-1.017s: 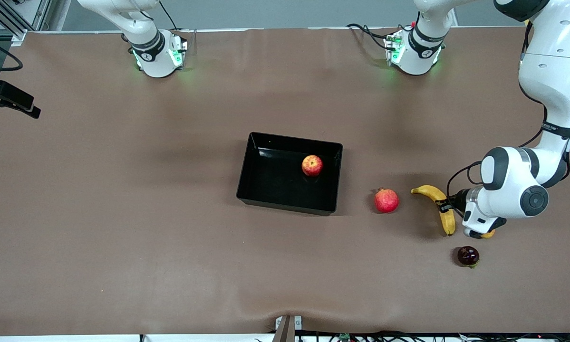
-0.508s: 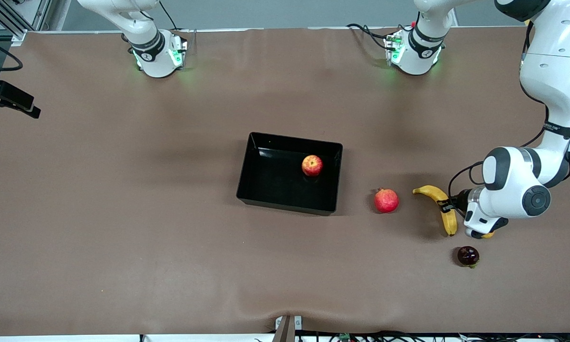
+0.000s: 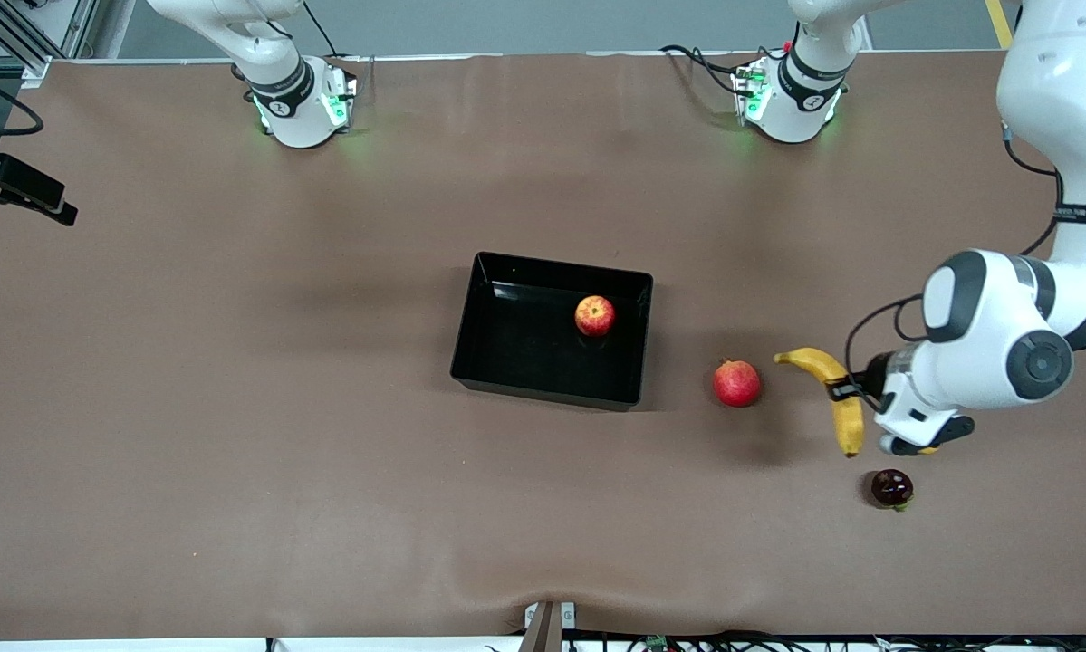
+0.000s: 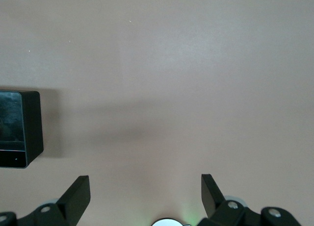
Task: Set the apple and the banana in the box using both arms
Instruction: 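Carry the banana into the tray and open the left gripper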
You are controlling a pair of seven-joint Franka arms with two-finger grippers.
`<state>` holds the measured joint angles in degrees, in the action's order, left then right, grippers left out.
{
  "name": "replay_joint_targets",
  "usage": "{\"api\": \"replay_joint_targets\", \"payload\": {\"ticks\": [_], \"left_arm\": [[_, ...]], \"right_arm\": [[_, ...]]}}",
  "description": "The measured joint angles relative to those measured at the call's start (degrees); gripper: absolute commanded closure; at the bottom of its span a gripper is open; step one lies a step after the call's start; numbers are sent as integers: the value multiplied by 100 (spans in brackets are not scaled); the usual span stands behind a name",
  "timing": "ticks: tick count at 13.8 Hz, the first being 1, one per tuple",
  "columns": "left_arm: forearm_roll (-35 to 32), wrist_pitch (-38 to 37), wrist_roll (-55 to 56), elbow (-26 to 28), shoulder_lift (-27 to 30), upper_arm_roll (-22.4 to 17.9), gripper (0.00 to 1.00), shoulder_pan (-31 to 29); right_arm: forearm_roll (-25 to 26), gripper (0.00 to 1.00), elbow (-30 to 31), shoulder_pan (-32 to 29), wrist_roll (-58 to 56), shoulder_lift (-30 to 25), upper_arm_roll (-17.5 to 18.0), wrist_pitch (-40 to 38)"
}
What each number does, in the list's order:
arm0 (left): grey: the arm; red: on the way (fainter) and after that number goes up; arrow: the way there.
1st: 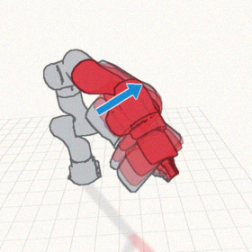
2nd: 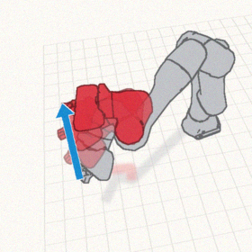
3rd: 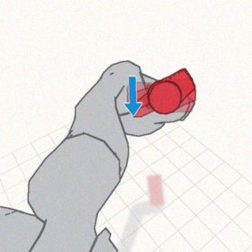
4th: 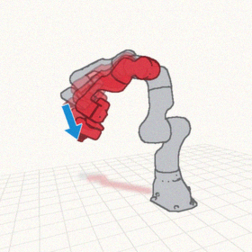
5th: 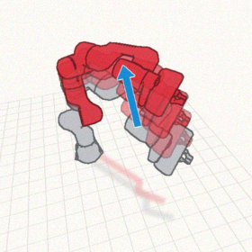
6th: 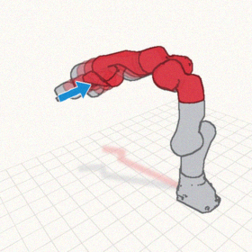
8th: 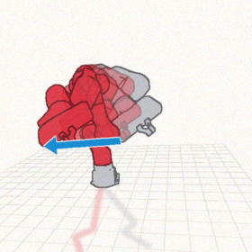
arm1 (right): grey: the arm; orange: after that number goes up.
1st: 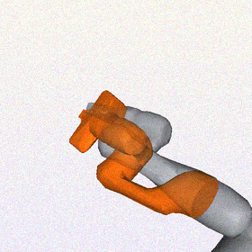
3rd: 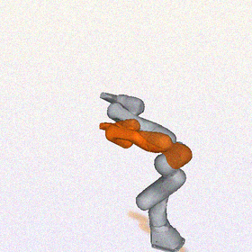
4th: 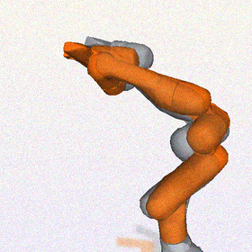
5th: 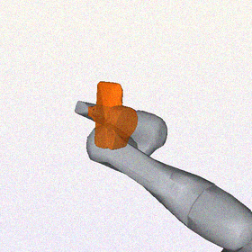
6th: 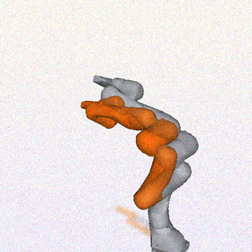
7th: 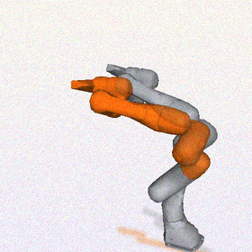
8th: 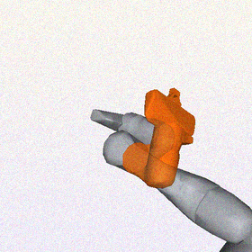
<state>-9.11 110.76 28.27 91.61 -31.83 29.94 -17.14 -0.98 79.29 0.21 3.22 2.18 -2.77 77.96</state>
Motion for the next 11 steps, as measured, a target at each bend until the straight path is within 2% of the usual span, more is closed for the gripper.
{"api": "replay_joint_targets", "payload": {"ticks": [3, 8, 11], "left_arm": [[0, -88, 611, -190, 38, 224, 100, 653], [-46, -88, 1776, -600, 17, 197, 100, 2241], [-382, -86, 2260, -662, -108, 179, 100, 2939]], "right_arm": [[0, 0, 0, 0, 0, 0, -1, 0], [0, 0, 1, 0, 0, 0, -2, 0], [0, 0, 1, 0, 0, 0, -2, 0]]}}
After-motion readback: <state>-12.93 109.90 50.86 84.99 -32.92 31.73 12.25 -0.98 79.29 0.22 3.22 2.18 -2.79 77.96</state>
